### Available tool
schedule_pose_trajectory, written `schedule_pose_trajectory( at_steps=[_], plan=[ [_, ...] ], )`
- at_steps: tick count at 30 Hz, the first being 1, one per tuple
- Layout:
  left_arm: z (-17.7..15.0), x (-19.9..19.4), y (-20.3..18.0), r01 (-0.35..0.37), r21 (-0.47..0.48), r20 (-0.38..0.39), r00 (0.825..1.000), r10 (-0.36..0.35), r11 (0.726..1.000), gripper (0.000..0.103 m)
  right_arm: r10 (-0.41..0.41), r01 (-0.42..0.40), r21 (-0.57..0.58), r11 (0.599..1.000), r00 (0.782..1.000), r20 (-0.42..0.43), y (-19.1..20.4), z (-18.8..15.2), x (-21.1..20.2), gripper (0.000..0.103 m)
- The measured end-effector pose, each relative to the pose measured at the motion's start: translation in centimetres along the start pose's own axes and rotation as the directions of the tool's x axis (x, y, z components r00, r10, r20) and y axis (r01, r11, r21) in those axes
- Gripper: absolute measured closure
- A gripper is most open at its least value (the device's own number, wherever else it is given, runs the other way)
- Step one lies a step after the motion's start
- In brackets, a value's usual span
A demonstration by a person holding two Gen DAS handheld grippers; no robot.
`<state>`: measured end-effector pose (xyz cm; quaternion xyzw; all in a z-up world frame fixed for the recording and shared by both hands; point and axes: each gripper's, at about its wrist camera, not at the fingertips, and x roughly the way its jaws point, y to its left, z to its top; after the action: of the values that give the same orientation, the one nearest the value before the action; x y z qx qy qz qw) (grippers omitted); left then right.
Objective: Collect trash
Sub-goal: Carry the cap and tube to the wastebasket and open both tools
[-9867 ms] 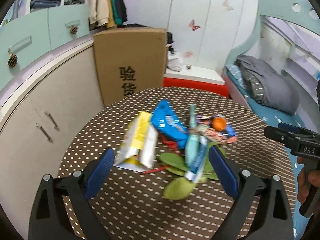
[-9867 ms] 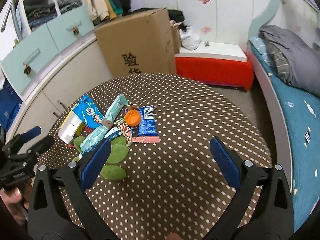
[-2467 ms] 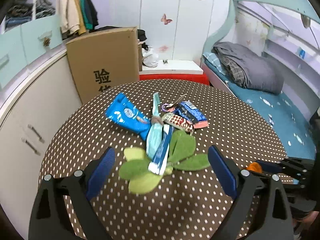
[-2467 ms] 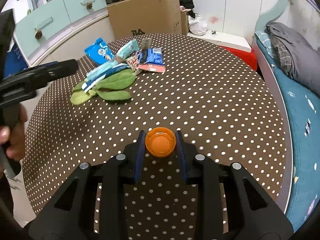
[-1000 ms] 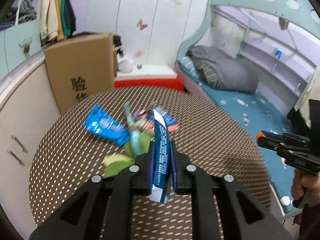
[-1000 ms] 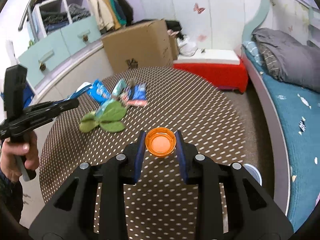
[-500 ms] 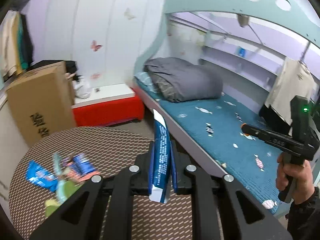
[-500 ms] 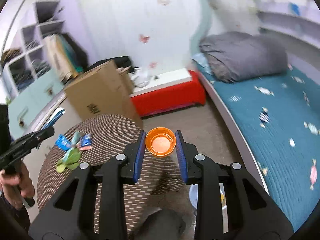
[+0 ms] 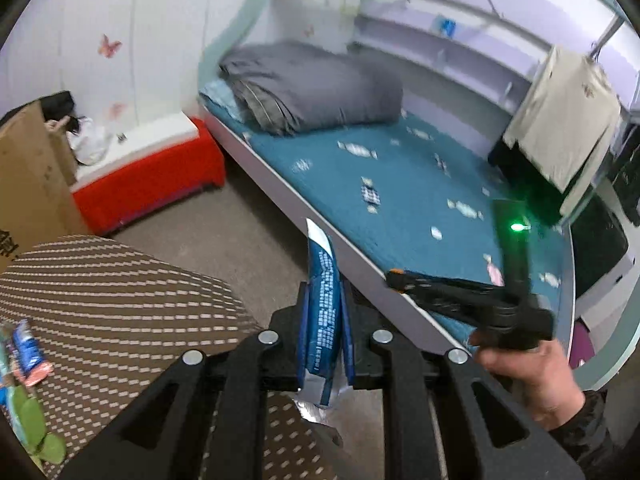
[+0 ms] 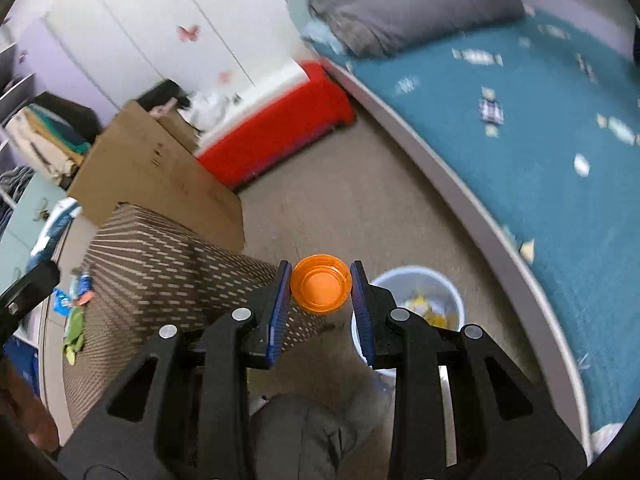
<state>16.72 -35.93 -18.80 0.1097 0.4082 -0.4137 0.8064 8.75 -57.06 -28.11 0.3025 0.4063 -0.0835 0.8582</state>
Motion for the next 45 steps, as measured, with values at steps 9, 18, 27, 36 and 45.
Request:
schedule_pose_trajectory(
  at_steps=[9,18,27,36,45],
  plan=[
    [0.1,8.7,-2.1,0.016,0.020,-0.159,0.987,-0.012,1.000,0.089,0.028,-0.019,0.229,0.973,0.999,-0.035,-6.5,-1.1,4.1,0.034],
    [0.0,13.1,-3.3,0.044,0.041,-0.241,0.970,-0.033,0.998,0.088,0.000,-0.018,0.263,0.965,0.998,0.068,-8.6,-1.0,-0.8,0.019],
    [0.7,13.8,-3.4,-0.067,0.063,-0.241,0.967,0.080,0.996,0.009,-0.020,-0.014,0.237,0.972,0.990,0.138,-7.9,-0.7,-4.5,0.013],
    [0.9,8.6,-2.7,-0.102,0.059,-0.149,0.983,0.109,0.993,0.009,-0.057,0.019,0.203,0.979,0.982,0.183,-4.7,-0.6,-6.6,0.006],
    [0.9,1.7,-2.1,-0.109,0.029,-0.045,0.993,0.111,0.994,0.009,-0.030,0.004,0.115,0.993,0.974,0.226,0.4,-0.3,-9.3,0.006]
  ],
)
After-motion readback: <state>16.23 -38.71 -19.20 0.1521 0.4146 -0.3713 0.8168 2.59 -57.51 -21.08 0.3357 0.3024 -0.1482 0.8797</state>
